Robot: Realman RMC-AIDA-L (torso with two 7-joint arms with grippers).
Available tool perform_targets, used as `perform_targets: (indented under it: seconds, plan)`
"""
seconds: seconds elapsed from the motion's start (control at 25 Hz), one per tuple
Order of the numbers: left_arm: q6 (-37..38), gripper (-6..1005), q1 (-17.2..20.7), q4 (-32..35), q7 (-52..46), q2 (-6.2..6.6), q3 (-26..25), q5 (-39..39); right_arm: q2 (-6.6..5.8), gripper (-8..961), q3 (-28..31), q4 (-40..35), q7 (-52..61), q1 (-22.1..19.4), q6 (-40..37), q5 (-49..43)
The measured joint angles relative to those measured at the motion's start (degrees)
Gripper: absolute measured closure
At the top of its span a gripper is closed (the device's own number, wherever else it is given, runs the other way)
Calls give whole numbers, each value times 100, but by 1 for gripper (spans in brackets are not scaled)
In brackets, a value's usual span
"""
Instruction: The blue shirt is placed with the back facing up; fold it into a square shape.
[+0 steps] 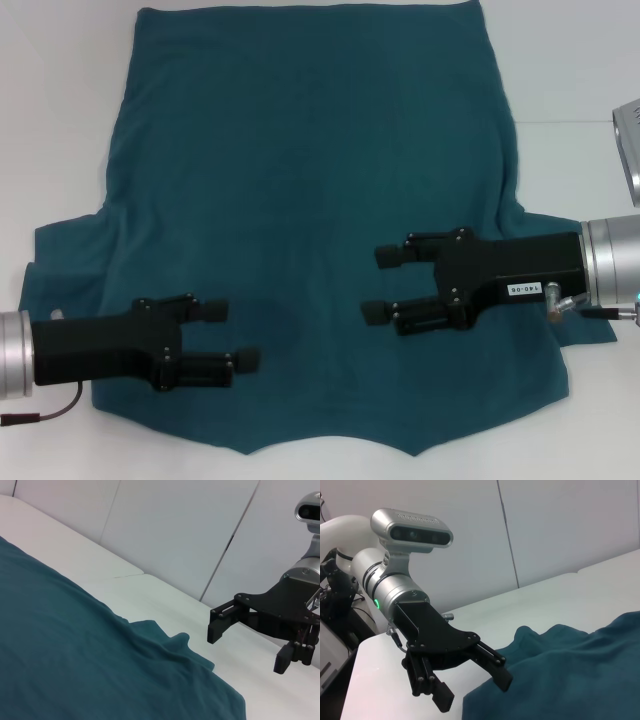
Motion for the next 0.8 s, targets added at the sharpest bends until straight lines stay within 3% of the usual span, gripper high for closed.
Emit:
perform_targets:
  seconds: [0.56, 0.8]
  plan:
    - [-27, 67, -3, 0, 2, 0, -51, -43, 0, 101, 23, 47, 13, 0, 0, 13]
    - [-150, 75, 12, 6, -12, -6, -583, -53, 0, 100, 44, 101, 29, -5, -5, 95]
